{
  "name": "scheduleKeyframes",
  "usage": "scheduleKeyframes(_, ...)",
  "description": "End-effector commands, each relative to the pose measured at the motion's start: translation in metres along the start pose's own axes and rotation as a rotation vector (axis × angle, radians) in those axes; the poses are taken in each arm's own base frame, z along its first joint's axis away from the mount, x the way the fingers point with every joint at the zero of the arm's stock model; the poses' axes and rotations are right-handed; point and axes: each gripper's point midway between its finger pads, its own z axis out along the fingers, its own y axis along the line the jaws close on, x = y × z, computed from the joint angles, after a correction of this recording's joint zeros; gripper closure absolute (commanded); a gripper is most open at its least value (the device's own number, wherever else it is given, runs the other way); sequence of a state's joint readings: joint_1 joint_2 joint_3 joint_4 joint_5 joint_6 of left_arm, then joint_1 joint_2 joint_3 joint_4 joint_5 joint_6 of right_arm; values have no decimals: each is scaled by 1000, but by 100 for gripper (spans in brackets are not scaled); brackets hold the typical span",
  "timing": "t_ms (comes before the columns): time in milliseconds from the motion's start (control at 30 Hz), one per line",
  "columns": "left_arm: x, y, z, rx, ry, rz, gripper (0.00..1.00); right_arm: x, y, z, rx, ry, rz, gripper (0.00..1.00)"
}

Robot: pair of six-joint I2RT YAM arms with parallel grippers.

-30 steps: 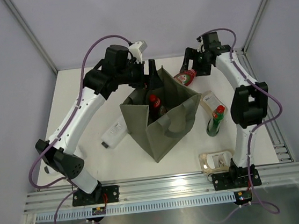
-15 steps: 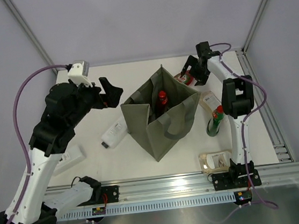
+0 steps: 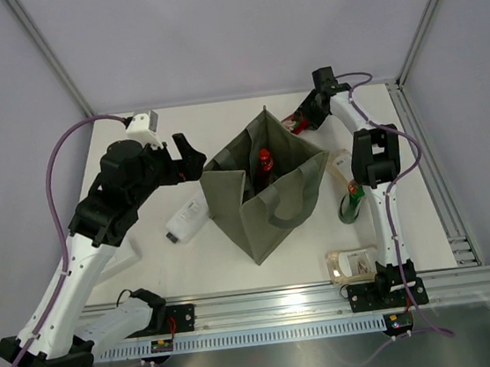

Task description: Place the personal care products into the canvas bag

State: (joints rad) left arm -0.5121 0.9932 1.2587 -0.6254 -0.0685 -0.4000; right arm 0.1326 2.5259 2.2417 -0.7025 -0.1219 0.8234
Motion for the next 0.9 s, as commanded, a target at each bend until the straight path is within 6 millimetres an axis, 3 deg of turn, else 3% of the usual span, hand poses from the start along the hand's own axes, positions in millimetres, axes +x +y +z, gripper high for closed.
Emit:
scheduleKeyframes(0, -28, -4, -8, 8, -112, -29, 1, 11, -2, 5, 31, 7, 11, 55)
scheduleKeyframes(133, -19, 0, -8, -2, -95, -35, 1, 1, -3, -4, -14, 10, -64, 83)
scheduleKeyframes(333, 6, 15, -9, -43, -58, -38, 1, -60, 6, -54, -65, -173, -304, 100)
scheduleKeyframes(433, 15, 20, -11, -54, -53, -40, 1, -76, 3, -71, -49, -206, -412, 100)
scheduleKeyframes(533, 22, 24, -13, -61, -51, -37, 1, -77, -7, -78, -11, -192, -502, 100)
scheduleKeyframes(800, 35, 28, -12, -54, -43, -42, 1, -60, -47, -65, 115, -64, -745, 100)
scheduleKeyframes(867, 40, 29, -11, -49, -36, -47, 1, -54, -47, -64, 121, -40, -816, 100)
